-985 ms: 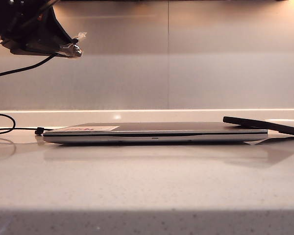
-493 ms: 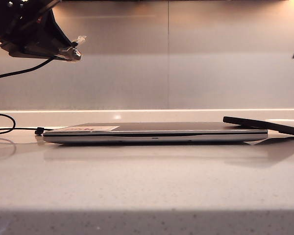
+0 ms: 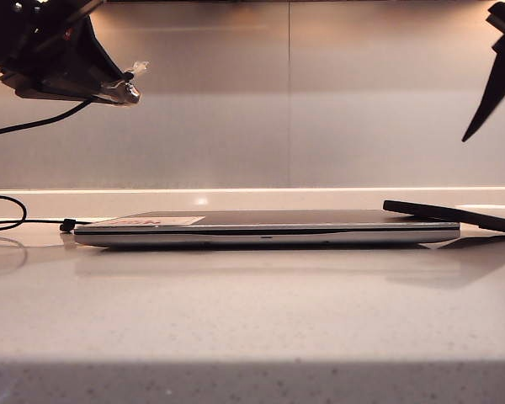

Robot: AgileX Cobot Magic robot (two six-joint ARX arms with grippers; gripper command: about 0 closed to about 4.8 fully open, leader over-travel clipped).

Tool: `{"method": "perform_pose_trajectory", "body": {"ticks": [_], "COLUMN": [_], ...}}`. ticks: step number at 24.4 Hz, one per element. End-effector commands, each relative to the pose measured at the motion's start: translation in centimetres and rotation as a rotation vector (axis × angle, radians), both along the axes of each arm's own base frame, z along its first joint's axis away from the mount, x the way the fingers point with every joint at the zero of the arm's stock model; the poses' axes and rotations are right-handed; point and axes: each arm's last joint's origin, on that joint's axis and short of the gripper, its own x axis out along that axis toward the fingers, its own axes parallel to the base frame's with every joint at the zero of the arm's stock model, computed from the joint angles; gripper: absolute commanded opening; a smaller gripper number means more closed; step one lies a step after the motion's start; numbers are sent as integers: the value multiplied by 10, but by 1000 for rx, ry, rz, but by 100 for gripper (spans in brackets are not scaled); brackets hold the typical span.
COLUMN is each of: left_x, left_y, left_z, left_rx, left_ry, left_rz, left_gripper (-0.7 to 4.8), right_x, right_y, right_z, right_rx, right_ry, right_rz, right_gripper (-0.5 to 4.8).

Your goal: Pick up the charging cable and the phone, plug the charging cable into the charging port on the phone, and finally place them back on the table.

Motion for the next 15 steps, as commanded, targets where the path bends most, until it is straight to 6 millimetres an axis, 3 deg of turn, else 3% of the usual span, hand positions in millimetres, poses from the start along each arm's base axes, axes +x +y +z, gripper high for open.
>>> {"method": "perform_pose_trajectory", "body": {"ticks": [1,4,15], "left_x": [0,0,0], "left_y": [0,0,0], "left_z": [2,2,3], "left_rx": [-10,-10,-14], "left_ry": [-11,-12,-17], "left_rz": [-1,-1,-1], "left_gripper": [-6,-6,-6], "right_x": [4,9,30], "right_y": [-9,-17,-17], "right_z": [0,-6,-28], "right_rx": [42,104,144], "right_ry": [1,29,98], "right_rz": [-66,-77,-40], "right_gripper": [351,350,346]}}
